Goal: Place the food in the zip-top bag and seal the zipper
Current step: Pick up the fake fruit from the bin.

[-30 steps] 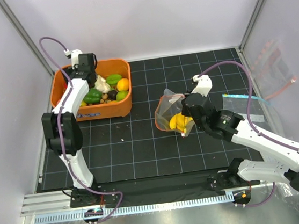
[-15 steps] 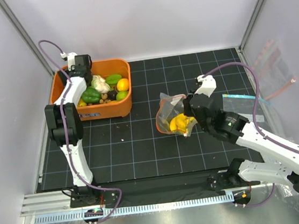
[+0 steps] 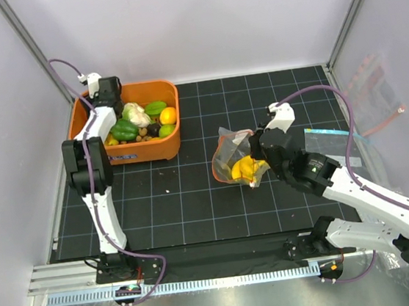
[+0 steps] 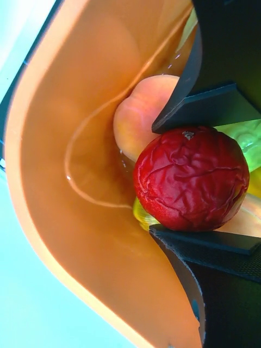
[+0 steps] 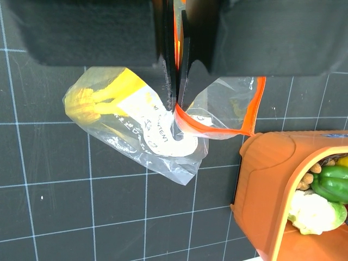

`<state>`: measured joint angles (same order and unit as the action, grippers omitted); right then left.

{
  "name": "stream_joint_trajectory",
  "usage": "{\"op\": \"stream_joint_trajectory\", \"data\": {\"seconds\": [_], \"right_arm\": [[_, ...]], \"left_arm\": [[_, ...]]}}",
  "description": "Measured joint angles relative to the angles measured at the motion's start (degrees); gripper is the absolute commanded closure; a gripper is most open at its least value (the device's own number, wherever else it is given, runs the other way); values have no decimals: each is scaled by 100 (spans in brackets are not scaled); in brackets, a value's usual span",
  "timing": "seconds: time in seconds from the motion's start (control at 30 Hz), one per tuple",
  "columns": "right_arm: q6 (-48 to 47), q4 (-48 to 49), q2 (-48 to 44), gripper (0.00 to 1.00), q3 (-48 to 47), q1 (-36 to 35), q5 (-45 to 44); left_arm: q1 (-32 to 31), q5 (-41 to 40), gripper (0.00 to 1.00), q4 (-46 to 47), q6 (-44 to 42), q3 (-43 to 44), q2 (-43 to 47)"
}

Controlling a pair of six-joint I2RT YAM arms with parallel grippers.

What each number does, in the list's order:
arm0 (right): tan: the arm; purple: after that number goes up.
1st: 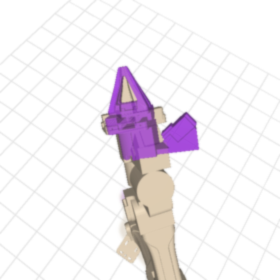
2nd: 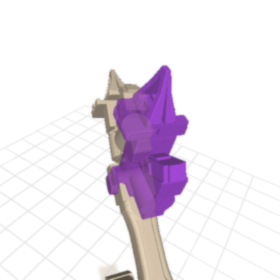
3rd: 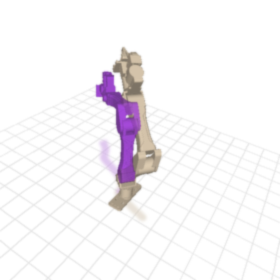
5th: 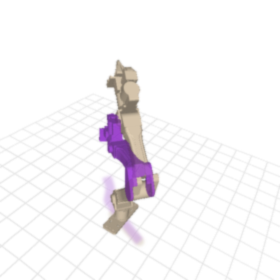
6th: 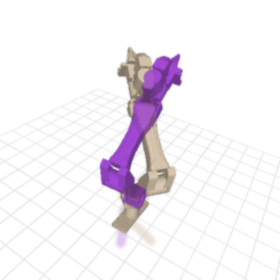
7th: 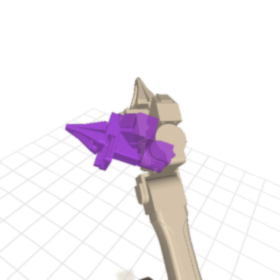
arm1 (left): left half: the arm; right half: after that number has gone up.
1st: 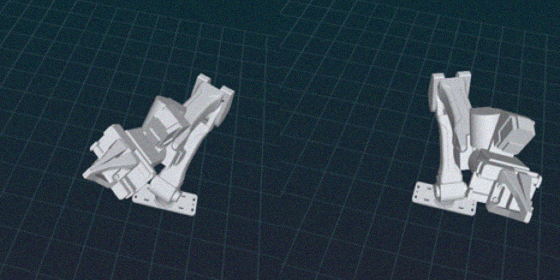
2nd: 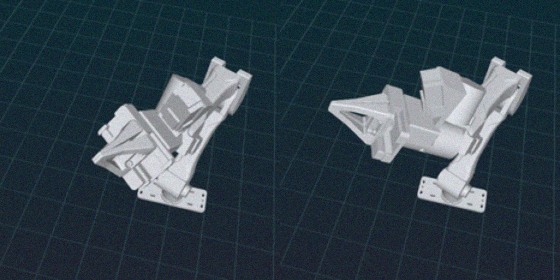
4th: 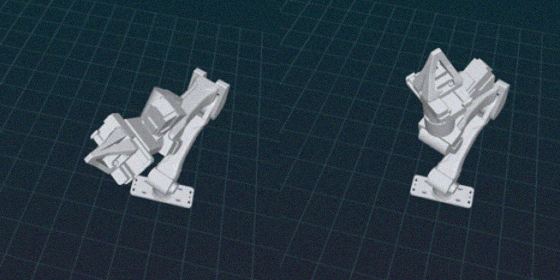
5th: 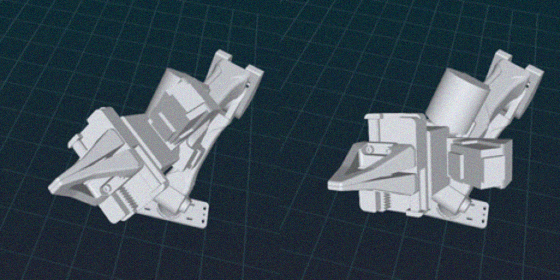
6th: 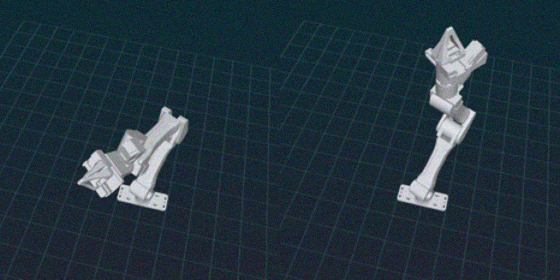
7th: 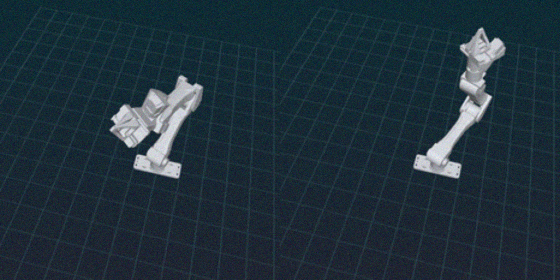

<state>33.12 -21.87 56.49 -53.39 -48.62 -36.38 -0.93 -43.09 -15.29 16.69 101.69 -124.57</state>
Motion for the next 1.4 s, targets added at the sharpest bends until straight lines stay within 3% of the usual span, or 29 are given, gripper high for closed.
{"op": "stream_joint_trajectory", "data": {"seconds": [0.27, 0.5, 1.03, 1.4], "right_arm": [[-11, 15, 17, 99, 0, 0, 118], [-46, 81, 380, 99, -4, 0, 234], [-149, 127, 431, 99, -4, 0, 280], [-149, 129, 426, 99, -4, 0, 514]], "left_arm": [[-238, 151, 59, 42, 409, -662, 509], [-1226, 306, 59, -146, 509, -702, 1235], [-2907, 2520, 64, -214, 1438, -2321, 3834], [-4874, 3176, 66, 208, 1362, -3071, 4588]]}}
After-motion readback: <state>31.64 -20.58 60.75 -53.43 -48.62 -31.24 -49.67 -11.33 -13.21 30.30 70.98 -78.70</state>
